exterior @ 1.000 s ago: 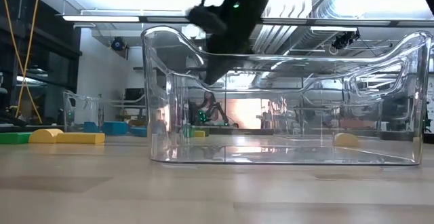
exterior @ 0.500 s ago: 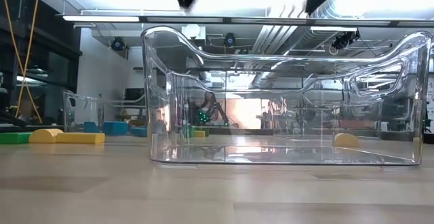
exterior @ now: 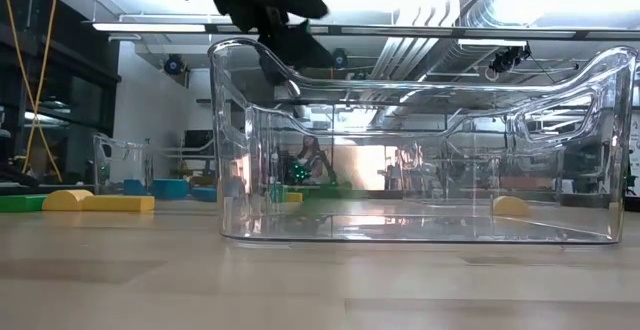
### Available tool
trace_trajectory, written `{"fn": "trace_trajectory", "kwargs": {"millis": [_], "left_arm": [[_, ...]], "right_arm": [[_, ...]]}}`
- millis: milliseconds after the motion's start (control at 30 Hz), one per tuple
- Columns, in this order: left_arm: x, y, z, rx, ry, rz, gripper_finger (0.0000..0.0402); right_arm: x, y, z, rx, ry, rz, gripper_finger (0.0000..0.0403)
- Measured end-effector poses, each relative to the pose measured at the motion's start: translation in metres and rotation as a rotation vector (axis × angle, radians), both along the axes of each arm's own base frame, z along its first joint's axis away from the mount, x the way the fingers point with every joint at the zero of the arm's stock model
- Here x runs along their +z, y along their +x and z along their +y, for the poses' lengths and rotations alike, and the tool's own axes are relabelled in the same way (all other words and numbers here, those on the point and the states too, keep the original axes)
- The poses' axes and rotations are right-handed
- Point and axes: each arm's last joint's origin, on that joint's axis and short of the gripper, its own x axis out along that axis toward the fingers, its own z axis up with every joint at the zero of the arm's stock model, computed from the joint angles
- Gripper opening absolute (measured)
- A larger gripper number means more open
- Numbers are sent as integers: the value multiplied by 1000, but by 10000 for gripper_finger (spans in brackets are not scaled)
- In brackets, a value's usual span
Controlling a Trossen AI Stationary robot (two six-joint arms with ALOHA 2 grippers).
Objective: Sort blocks
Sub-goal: Put the green block into the bottom transparent bin
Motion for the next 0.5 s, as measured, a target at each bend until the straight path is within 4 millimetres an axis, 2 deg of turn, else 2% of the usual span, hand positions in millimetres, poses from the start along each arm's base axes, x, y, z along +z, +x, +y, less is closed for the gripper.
{"fn": "trace_trajectory", "kwargs": {"millis": [100, 167, 333, 400, 500], "left_arm": [[16, -12, 11, -3, 36, 42, 234], [27, -27, 21, 10, 69, 134, 239], [42, -89, 32, 117, 197, 370, 242], [39, -117, 29, 216, 230, 424, 242], [18, -155, 27, 482, 167, 513, 243]], "right_arm": [[-4, 8, -1, 20, -4, 38, 0], [-6, 13, -2, 37, -10, 66, 0], [-15, 30, -4, 83, -1, 135, 0], [-18, 36, -4, 105, 7, 155, 0], [-23, 44, -5, 124, 8, 191, 0]]}}
